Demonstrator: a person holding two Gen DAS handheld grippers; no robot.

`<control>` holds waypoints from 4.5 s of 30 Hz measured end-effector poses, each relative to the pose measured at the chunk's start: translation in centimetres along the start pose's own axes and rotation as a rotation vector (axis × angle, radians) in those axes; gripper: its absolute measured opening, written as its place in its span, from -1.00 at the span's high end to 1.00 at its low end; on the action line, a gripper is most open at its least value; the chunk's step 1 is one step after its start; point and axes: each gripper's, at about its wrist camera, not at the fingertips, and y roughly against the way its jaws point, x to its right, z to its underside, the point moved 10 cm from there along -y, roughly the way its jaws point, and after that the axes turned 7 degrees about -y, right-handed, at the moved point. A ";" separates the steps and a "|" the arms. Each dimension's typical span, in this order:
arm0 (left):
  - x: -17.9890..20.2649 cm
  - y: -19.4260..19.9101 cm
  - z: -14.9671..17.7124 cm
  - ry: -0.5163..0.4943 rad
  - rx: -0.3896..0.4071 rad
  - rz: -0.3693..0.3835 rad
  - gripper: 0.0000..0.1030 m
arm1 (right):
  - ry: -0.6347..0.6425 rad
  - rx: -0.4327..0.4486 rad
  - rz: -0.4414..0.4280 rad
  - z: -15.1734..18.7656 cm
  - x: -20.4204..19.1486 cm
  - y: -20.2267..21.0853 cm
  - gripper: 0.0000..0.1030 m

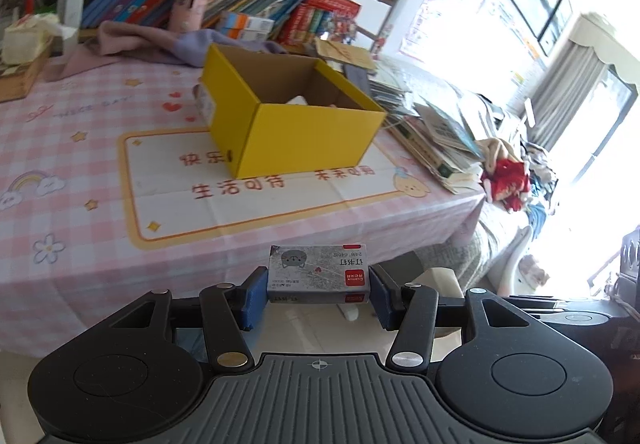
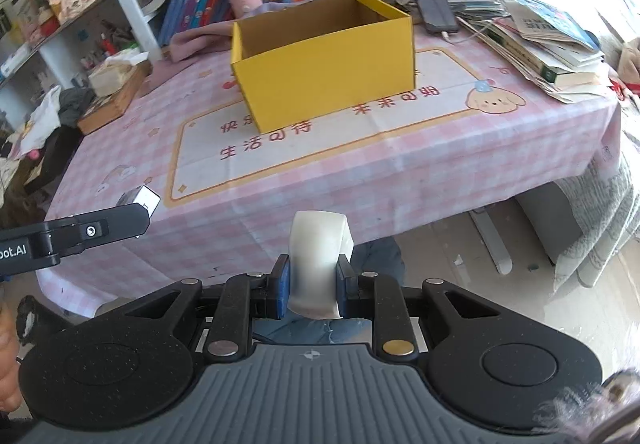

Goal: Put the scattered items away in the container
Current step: 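Carry the white cube with the right tool while the left tool carries the small box to the yellow box, then lower and release the cube with the right tool while the left tool releases the small box, then withdraw both open tools up and away from the yellow box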

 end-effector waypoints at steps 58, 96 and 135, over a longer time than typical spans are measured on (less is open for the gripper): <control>-2.5 -22.2 -20.0 -0.129 0.039 -0.311 -0.01 | 0.247 0.039 -0.306 -32.5 1.6 -17.9 0.60; -5.4 -18.0 -19.7 -0.024 0.105 -0.506 -0.61 | 0.341 -0.071 -0.356 -33.4 -4.3 -24.1 0.20; -4.8 1.4 -0.4 0.088 0.179 -0.659 -1.00 | 0.357 0.214 -0.117 -9.5 -2.2 -5.2 -0.56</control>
